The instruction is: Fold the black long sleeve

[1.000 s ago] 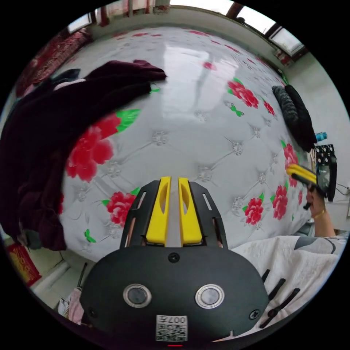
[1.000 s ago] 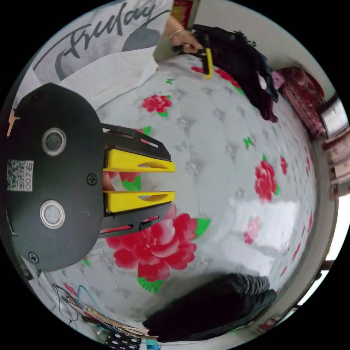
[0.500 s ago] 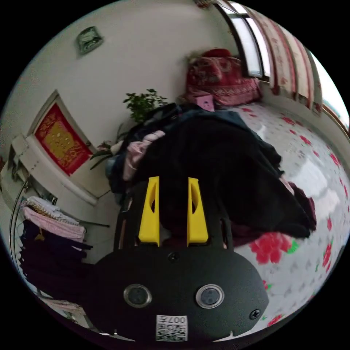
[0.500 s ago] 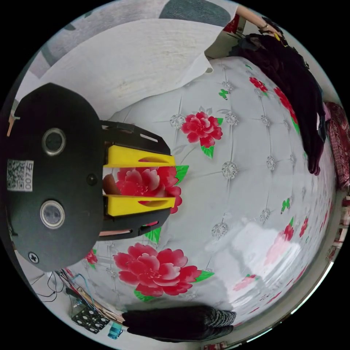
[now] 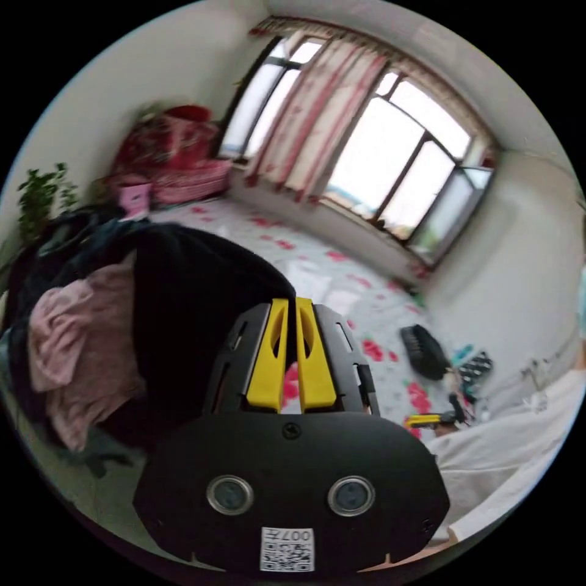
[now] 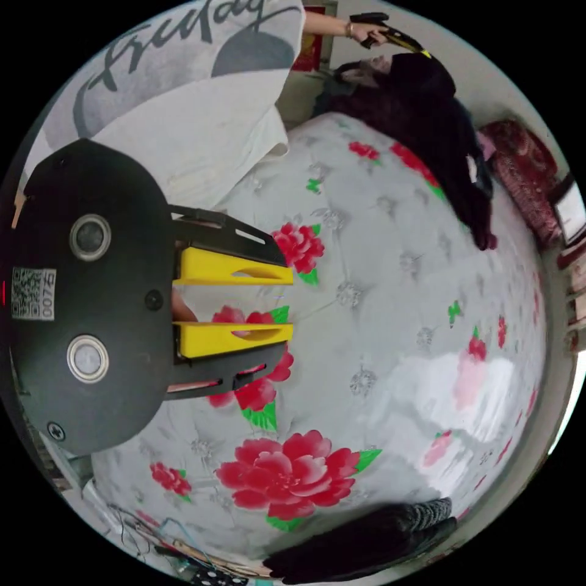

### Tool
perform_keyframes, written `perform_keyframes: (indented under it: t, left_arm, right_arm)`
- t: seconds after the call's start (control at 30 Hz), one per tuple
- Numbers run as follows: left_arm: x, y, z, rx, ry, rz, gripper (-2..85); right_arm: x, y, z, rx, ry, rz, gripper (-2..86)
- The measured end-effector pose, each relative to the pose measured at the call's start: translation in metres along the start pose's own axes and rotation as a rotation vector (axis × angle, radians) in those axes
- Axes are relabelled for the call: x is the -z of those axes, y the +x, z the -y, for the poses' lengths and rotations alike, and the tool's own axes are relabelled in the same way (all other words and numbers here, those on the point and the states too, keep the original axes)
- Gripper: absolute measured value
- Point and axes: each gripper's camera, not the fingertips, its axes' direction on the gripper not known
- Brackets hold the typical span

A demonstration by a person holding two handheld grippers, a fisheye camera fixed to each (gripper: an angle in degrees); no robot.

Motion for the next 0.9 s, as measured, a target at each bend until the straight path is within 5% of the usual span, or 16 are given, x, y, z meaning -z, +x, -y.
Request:
perform_keyframes:
  t: [0.17, 0.37, 0.5, 0.67, 0.9]
  left_arm:
    - [0.012, 0.144, 0.017, -0.324, 0.05, -0.488, -0.7]
    - [0.009, 0.274, 0.013, -0.414, 0.087, -1.053, -0.6]
    - [-0.014, 0.289, 0.016, -0.233, 0.069, -0.986, -0.6]
    - [-0.127, 0.293, -0.009, 0.074, -0.248, -0.884, -0.8]
    - [-0.202, 0.336, 0.017, 0.123, -0.267, -0.878, -0.6]
  right_arm:
    - [0.073, -0.035, -0.01, 0.099, 0.318, 0.136, 10.5]
    - [0.181, -0.07, -0.06, 0.295, 0.722, 0.383, 13.4]
    - [0.219, -0.091, -0.109, 0.409, 0.791, 0.341, 14.3]
    - [0.203, -0.101, -0.127, 0.368, 0.69, 0.216, 14.6]
    - [0.152, -0.144, -0.098, 0.336, 0.576, 0.228, 16.0]
